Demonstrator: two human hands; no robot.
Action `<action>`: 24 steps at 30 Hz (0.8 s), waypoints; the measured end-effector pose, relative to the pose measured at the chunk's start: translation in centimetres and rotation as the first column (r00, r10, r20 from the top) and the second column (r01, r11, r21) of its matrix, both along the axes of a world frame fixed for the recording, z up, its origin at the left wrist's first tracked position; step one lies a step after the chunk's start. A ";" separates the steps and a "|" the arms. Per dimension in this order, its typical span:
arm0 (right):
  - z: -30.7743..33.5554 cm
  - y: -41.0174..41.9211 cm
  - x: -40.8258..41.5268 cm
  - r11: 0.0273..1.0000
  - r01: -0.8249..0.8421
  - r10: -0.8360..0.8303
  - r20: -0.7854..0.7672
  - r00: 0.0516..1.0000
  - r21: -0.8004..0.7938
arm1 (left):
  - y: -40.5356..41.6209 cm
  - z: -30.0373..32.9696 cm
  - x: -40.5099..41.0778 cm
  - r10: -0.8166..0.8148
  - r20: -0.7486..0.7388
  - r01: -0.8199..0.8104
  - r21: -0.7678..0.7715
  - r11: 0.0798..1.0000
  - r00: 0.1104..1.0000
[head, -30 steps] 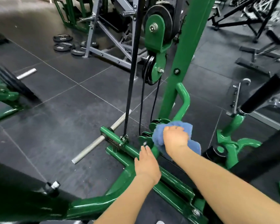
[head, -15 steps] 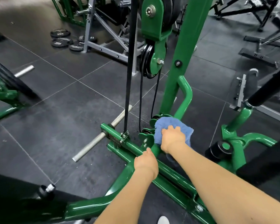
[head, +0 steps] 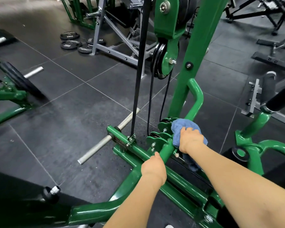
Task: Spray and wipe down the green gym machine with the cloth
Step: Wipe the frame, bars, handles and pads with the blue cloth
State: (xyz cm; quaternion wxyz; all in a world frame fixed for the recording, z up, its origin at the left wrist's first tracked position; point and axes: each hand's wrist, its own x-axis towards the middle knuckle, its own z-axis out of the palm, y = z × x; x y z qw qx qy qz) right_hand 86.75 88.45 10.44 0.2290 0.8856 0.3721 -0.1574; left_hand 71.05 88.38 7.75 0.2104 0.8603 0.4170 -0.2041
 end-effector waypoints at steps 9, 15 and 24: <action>2.9 -2.6 -7.9 0.962 -0.216 0.197 -0.124 0.972 -0.164 | -0.1 -0.1 -2.6 0.096 0.083 -0.090 -0.068 0.994 0.992; 4.1 0.1 -11.3 0.886 -0.460 0.465 0.124 0.877 -0.064 | 0.1 0.2 -8.1 0.073 -0.042 -0.078 -0.137 0.987 0.996; 0.4 2.4 -8.3 0.847 -0.482 0.469 -0.111 0.876 -0.224 | -1.7 -0.3 -9.4 0.090 -0.012 -0.091 -0.077 0.993 0.996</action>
